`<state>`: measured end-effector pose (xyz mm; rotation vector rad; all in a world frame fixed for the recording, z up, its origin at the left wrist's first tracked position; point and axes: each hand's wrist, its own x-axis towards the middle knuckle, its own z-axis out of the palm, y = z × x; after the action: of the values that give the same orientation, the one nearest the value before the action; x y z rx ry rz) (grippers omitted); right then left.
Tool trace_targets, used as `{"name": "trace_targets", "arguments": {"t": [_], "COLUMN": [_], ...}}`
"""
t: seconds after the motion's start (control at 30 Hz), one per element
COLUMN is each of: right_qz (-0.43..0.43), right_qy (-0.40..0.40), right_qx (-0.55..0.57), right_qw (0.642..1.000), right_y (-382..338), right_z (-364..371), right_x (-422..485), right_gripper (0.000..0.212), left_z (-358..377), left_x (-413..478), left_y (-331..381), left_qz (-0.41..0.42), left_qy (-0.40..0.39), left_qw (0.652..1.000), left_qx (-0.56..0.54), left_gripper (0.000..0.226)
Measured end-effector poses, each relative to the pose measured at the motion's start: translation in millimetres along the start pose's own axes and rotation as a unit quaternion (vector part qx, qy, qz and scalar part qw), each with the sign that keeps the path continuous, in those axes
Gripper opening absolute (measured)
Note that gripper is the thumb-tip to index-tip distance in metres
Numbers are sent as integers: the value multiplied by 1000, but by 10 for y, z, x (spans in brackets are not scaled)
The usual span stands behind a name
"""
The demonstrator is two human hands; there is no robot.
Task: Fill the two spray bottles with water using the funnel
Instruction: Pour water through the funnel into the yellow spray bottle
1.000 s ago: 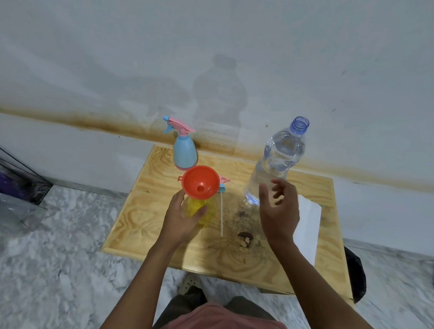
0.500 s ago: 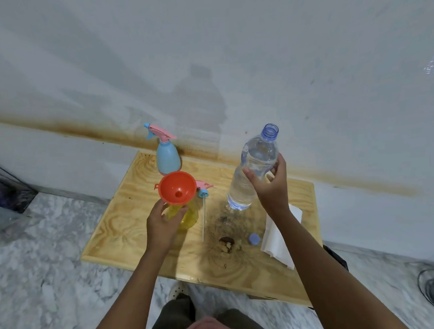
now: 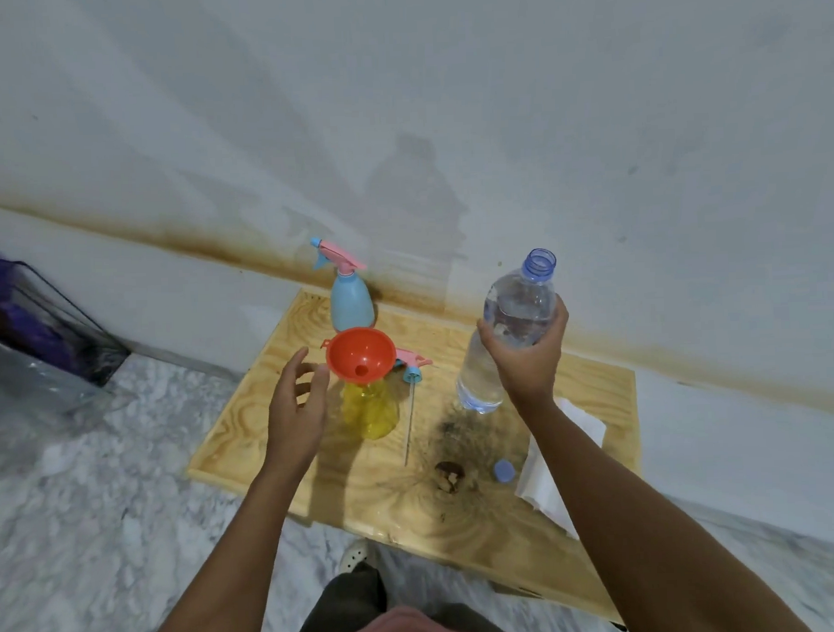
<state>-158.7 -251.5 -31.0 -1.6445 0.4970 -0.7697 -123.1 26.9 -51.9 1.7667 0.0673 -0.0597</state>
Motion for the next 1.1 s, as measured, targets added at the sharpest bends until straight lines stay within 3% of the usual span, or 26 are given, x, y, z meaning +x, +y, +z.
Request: {"name": "trace_targets", "arguments": {"t": [0.3,0.53,0.73,0.9,1.1], "right_qz": [-58,-87,-36,4,46], "right_qy": [-3,-146,-265,-351,-418], "right_qx": [-21,-22,11,-16,-47], "right_qw": [998,985,964,936,906], "right_y": [-129,-436,-572,-605,-609], "right_z": [-64,-166,-125,-49,-2], "right_x": [-9,-21,-95,-146,-245], "right_gripper": [73,68,64,77,69], "left_z": [101,135,81,61,60], "left_x": [115,205,350,420,388], "left_y": [215,301,320,296,303], "left_qz": [12,11,12,31,28], "left_qy": [24,9,-60,-44,-25], "left_qw": [1000,1000,997,996,997], "left_qx": [8,25,52,74,68], "left_gripper": [35,34,32,20,9]}}
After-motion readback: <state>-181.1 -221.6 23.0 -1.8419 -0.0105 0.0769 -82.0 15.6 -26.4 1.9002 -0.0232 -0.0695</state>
